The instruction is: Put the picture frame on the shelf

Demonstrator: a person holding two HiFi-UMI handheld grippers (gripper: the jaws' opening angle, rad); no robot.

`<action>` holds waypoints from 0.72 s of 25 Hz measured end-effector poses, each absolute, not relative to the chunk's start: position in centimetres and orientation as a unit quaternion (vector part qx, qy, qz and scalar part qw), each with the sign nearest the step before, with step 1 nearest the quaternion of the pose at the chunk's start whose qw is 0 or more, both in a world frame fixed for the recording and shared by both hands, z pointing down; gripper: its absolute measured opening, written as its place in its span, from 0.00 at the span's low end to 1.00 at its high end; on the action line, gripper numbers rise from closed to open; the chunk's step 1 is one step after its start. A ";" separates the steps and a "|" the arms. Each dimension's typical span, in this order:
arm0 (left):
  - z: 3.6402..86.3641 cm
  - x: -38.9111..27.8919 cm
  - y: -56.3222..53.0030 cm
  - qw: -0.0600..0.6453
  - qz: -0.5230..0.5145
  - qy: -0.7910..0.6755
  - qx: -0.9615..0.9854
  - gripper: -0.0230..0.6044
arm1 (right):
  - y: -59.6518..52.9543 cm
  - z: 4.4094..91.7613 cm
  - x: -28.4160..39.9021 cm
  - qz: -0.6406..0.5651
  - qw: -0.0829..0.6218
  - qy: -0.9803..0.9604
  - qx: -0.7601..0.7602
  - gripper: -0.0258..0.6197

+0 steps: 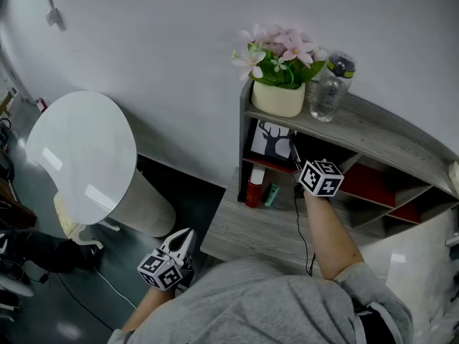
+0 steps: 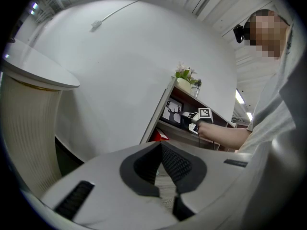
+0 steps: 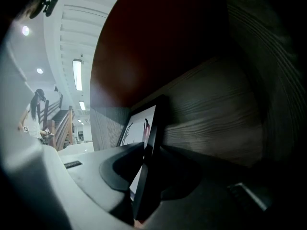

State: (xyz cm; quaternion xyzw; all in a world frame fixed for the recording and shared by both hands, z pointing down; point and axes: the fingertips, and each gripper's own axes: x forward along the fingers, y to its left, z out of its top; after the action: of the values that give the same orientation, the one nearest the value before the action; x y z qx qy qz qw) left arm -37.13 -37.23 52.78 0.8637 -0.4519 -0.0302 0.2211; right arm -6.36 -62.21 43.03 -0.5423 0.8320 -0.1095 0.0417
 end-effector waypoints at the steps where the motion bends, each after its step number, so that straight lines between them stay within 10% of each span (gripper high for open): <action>1: 52.8 -37.1 -37.2 0.222 -0.031 -0.452 0.863 0.05 | -62.2 43.1 -6.2 -0.109 0.040 0.830 -0.545 0.23; 18: 53.0 -37.4 -36.1 0.229 -0.033 -0.450 0.862 0.05 | -61.5 43.9 -6.8 -0.119 0.004 0.839 -0.532 0.26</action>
State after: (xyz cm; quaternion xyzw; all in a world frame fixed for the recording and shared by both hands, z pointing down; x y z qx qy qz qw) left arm -37.38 -36.14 52.95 0.8624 -0.4503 -0.0333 0.2291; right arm -6.78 -61.50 43.92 -0.5317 0.8385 -0.1188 0.0035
